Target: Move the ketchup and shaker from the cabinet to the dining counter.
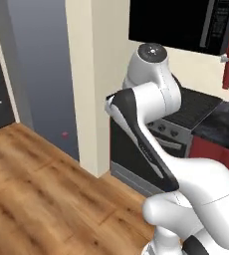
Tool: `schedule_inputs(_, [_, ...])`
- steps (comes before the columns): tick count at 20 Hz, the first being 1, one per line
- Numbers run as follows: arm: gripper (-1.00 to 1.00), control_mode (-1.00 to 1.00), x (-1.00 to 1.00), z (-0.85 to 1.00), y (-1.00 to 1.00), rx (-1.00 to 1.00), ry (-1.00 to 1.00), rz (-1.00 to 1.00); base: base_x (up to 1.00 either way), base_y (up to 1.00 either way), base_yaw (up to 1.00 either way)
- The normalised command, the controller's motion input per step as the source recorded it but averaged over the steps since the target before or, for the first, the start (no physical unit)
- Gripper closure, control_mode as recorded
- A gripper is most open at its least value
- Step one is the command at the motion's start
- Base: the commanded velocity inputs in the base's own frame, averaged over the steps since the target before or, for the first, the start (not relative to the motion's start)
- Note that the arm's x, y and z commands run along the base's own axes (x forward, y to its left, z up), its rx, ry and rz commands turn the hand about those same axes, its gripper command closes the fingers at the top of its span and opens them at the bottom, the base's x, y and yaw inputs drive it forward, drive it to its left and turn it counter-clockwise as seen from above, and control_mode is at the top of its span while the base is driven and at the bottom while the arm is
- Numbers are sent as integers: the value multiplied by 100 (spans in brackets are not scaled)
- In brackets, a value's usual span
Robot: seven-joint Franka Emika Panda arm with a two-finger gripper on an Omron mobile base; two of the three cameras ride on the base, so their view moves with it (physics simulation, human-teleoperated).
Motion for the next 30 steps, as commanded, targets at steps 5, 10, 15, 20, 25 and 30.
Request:
schedule_inputs(5, [-100, 100, 0, 0, 0, 0, 0, 0, -62, 0, -67])
schedule_inputs(10, [-100, 100, 0, 0, 0, 0, 0, 0, -98, 0, -41])
schedule_inputs(15, [-100, 100, 0, 0, 0, 0, 0, 0, -100, 0, -30])
schedule_inputs(20, [-100, 100, 0, 0, 0, 0, 0, 0, -28, -10, -40])
schedule_inputs(25, [-100, 100, 0, 0, 0, 0, 0, 0, 18, -42, -56])
schedule_inputs(30, [-100, 100, 0, 0, 0, 0, 0, 0, 19, -64, -50])
